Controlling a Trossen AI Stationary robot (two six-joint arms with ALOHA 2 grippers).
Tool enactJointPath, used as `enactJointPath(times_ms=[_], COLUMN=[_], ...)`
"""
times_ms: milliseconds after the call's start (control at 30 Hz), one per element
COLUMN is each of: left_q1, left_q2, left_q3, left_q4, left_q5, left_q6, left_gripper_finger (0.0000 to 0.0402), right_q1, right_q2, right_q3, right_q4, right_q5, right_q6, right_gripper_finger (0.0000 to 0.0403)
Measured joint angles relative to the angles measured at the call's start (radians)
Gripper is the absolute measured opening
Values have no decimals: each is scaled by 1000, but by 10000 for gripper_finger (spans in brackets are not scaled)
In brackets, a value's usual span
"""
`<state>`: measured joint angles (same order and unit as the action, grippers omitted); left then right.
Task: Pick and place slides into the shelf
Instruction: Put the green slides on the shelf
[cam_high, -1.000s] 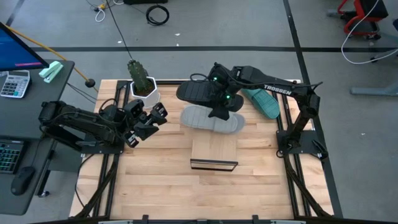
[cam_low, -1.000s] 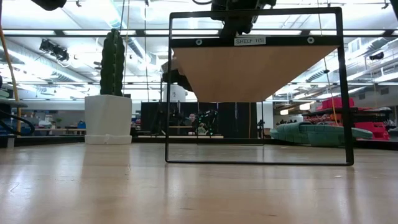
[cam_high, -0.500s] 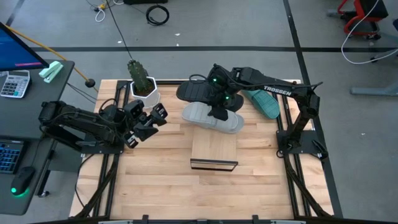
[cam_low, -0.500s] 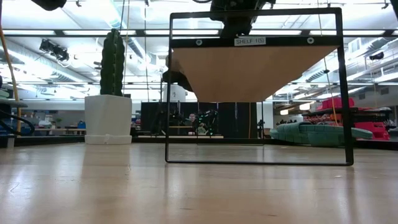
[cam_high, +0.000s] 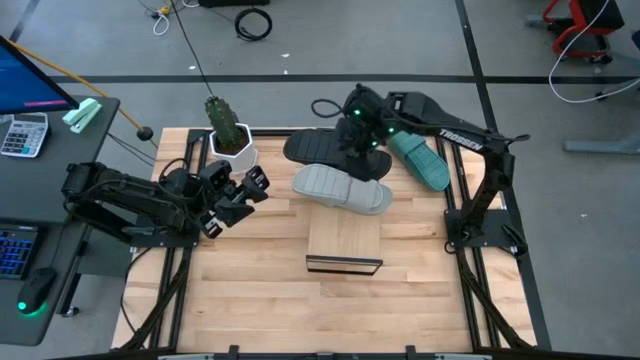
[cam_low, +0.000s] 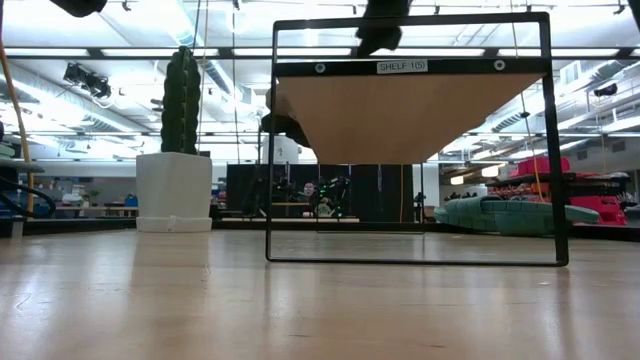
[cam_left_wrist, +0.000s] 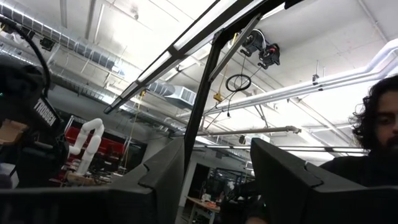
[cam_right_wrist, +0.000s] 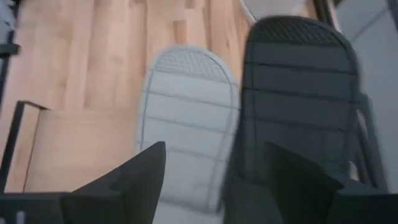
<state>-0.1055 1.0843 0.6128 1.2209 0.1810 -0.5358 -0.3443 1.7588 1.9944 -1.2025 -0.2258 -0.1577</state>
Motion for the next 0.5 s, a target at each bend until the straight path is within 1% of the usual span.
enactJointPath(times_ms=[133, 367, 500], left_q1=[0, 0, 2], left_q2=[0, 0, 0], left_q3=[0, 0, 0], left_q4=[0, -2, -6], left_q5=[0, 0, 0], left_q6=[0, -2, -2], left_gripper_finger=[189, 196, 192], right_q1=[0, 9, 5], right_q2=[-1, -34, -82], right_q3=[55, 58, 58], right_q4=[-122, -314, -371], right_q5=[19, 19, 39], right_q6=[22, 51, 84], right_gripper_finger=[270, 270, 266])
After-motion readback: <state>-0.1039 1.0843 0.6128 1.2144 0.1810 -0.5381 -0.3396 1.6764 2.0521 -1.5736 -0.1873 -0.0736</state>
